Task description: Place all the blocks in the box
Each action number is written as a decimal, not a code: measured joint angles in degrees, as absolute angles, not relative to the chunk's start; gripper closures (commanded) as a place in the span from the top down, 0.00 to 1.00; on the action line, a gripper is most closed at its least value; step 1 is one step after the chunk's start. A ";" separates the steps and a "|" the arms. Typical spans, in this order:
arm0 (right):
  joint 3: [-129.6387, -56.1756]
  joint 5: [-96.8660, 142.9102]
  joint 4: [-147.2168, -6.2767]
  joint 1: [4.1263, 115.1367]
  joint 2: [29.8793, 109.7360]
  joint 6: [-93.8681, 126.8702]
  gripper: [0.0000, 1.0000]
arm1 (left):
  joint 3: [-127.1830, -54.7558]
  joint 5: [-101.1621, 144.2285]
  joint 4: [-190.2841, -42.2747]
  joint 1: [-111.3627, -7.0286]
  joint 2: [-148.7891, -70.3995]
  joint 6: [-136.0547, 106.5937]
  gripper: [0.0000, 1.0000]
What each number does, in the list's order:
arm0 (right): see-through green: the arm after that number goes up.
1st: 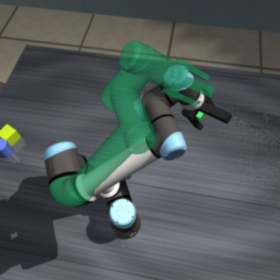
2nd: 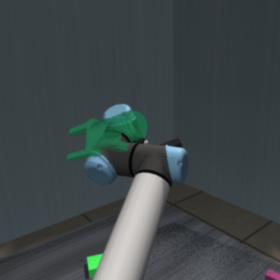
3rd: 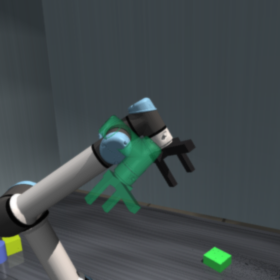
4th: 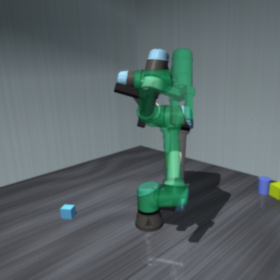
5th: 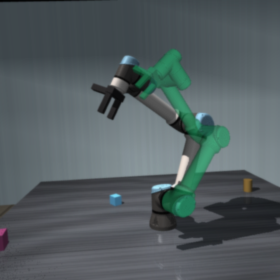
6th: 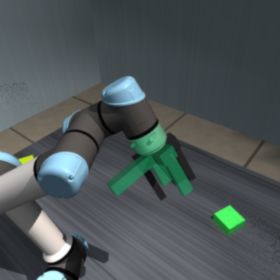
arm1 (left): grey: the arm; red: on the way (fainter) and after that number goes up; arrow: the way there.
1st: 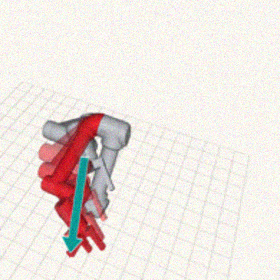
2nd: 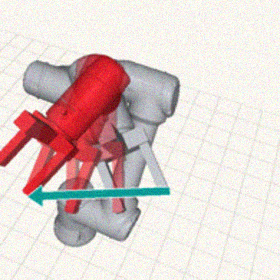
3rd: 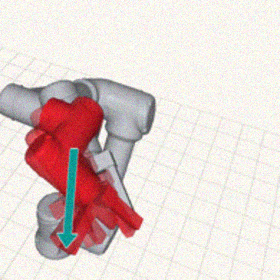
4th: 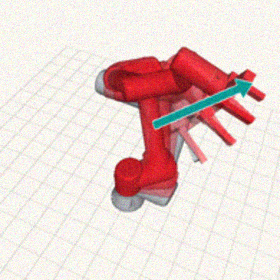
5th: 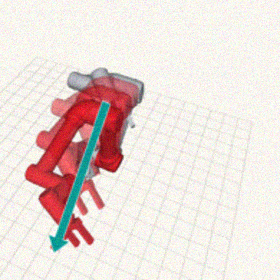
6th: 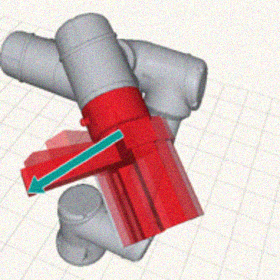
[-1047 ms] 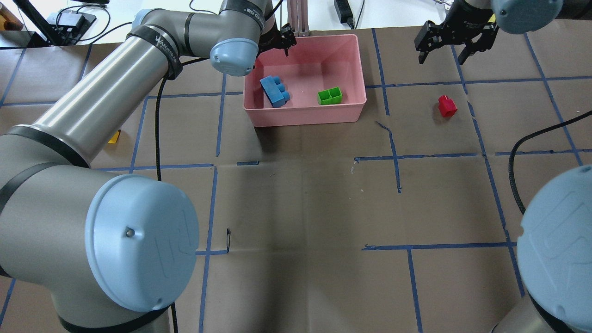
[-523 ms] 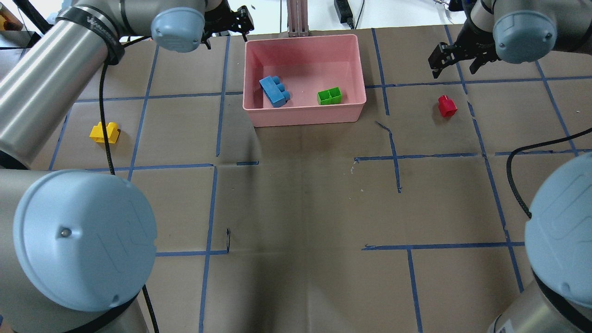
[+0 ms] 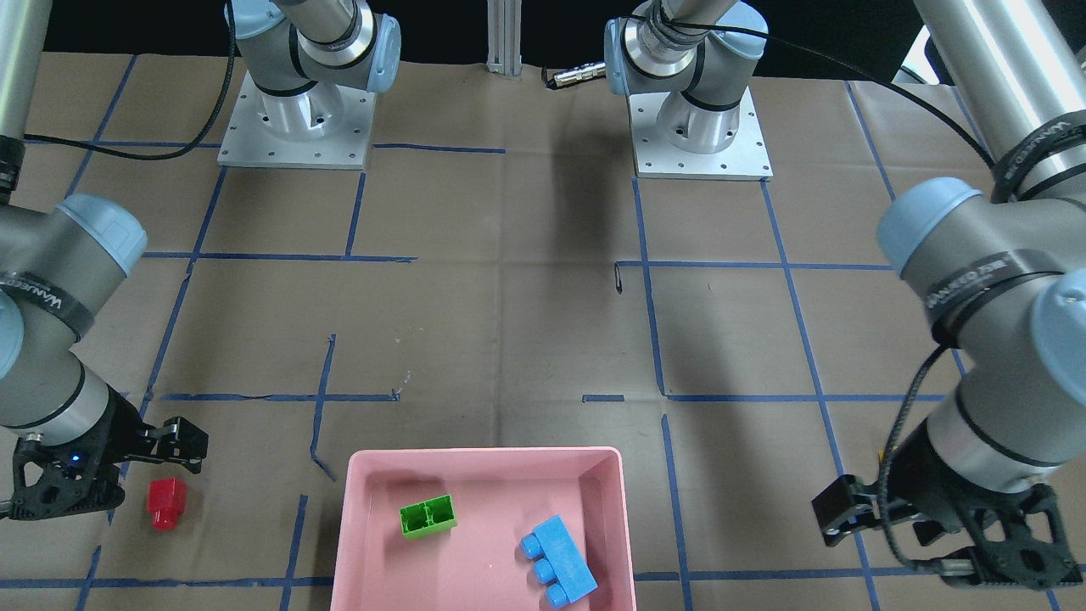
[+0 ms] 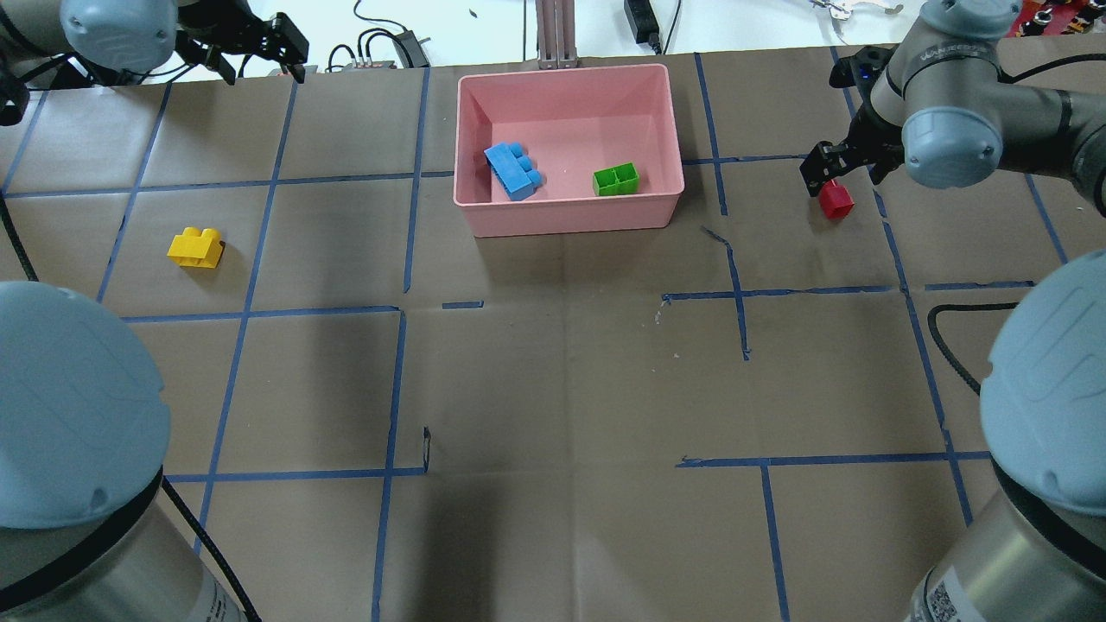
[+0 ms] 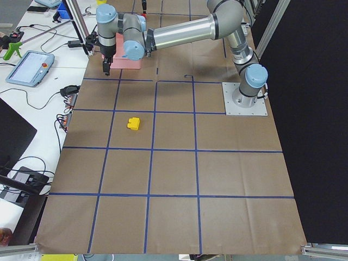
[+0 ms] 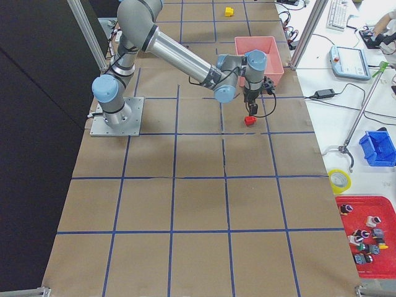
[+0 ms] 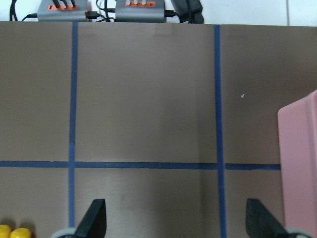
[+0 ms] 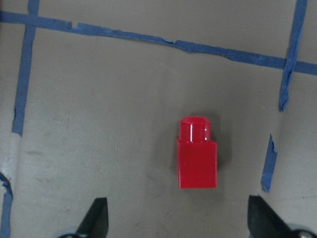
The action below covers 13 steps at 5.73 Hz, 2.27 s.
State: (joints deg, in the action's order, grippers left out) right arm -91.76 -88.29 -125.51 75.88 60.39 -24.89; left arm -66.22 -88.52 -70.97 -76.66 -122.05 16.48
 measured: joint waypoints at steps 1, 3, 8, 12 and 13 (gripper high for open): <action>-92.29 -88.28 -126.31 75.35 59.59 -27.10 1.00 | -66.57 -88.42 -72.76 -72.44 -121.94 22.51 0.99; -92.51 -88.32 -127.57 75.09 58.11 -27.66 1.00 | -69.06 -88.15 -74.21 -65.90 -121.99 34.39 0.99; -89.81 -88.17 -128.93 75.08 54.15 -26.45 0.27 | -69.24 -87.43 -73.18 -62.44 -121.12 24.00 0.99; -86.74 -88.30 -125.61 75.15 55.68 -26.35 0.07 | -72.35 -87.57 -71.77 -62.64 -120.70 -22.86 0.97; -82.60 -88.31 -119.08 75.18 56.84 -26.24 0.07 | -75.16 -87.58 -71.39 -62.78 -120.60 -32.33 0.96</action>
State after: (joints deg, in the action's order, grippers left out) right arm -82.60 -88.31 -119.08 75.18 56.84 -26.24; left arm -75.16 -87.58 -71.39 -62.78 -120.60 -32.33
